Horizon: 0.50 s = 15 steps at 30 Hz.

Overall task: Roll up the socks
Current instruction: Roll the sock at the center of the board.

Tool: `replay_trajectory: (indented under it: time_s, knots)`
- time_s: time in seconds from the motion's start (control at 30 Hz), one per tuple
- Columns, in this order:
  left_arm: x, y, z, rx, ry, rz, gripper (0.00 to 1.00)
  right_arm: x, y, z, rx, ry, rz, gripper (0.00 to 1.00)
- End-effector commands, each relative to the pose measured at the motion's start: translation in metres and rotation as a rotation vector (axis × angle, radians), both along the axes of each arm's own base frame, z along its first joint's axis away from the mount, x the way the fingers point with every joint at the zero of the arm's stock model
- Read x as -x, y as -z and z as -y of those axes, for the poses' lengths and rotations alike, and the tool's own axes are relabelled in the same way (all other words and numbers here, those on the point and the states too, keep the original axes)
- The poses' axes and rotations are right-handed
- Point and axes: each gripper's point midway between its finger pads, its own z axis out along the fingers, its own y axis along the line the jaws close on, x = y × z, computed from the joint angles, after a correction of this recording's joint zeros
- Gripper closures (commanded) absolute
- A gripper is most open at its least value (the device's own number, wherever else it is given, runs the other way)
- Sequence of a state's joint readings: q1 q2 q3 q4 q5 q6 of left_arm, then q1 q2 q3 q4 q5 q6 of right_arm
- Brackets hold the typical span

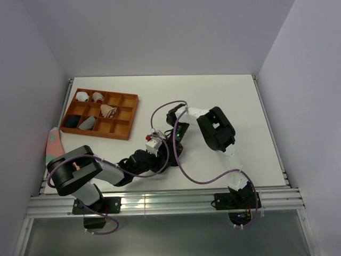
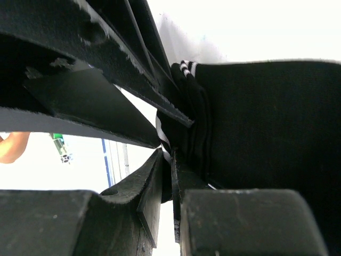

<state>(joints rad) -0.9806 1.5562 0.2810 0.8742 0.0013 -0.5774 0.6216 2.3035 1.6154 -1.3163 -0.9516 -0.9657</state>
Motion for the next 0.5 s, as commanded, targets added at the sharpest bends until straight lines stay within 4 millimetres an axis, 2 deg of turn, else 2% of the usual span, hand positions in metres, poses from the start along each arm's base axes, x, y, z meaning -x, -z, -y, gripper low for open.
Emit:
replay_trajectory:
  time_s: [0.0,0.27,0.47]
  knots:
    - [-0.003,0.012,0.001,-0.06,-0.018,-0.006,0.63,0.014,-0.022,0.011,0.028,0.001,-0.079,0.84]
    - [-0.002,0.026,0.003,-0.122,-0.03,-0.047,0.71,0.014,-0.023,0.009,0.012,0.004,-0.072,0.84]
    - [0.002,0.035,0.003,-0.172,-0.018,-0.098,0.91,0.013,-0.022,0.012,0.017,0.007,-0.03,0.83]
